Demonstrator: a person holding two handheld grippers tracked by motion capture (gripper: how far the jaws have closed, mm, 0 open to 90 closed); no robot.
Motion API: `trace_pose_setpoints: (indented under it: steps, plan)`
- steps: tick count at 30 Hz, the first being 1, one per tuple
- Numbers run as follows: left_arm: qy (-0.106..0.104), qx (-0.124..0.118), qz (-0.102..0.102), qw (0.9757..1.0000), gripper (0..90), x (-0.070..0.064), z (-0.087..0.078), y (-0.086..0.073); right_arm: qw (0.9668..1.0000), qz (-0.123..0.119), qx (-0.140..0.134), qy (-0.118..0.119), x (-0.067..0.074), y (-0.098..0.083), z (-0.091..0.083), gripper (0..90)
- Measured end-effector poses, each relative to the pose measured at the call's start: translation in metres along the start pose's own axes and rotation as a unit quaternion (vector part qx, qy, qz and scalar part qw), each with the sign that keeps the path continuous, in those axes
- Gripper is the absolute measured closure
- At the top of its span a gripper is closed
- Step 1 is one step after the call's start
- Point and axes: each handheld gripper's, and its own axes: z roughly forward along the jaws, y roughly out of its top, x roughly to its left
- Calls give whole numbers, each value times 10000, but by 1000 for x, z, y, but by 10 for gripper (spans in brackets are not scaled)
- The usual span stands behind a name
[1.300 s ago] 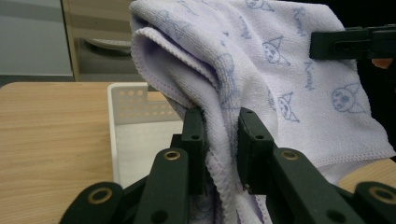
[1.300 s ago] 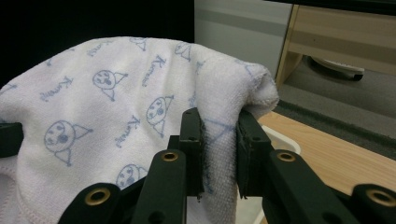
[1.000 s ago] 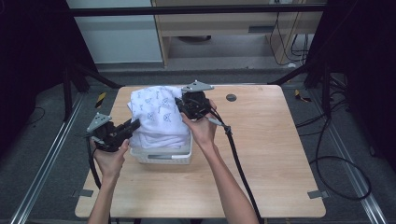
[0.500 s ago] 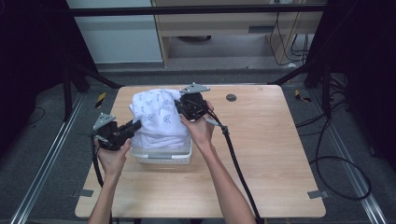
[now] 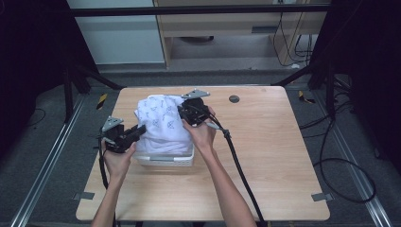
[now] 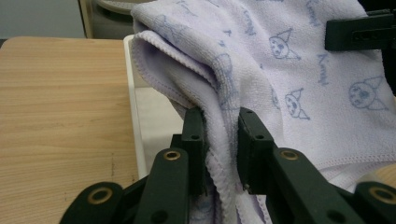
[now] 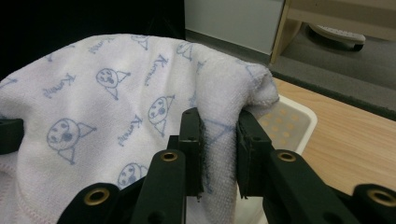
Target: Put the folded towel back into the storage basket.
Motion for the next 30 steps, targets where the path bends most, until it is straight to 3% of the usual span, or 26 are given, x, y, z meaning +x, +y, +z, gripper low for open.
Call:
trace_pose_setpoints:
  steps: [30]
  plan:
    - [140,518,91,9985,743,2,23,-14,9990,28,424,-157,-4,-25,27,746]
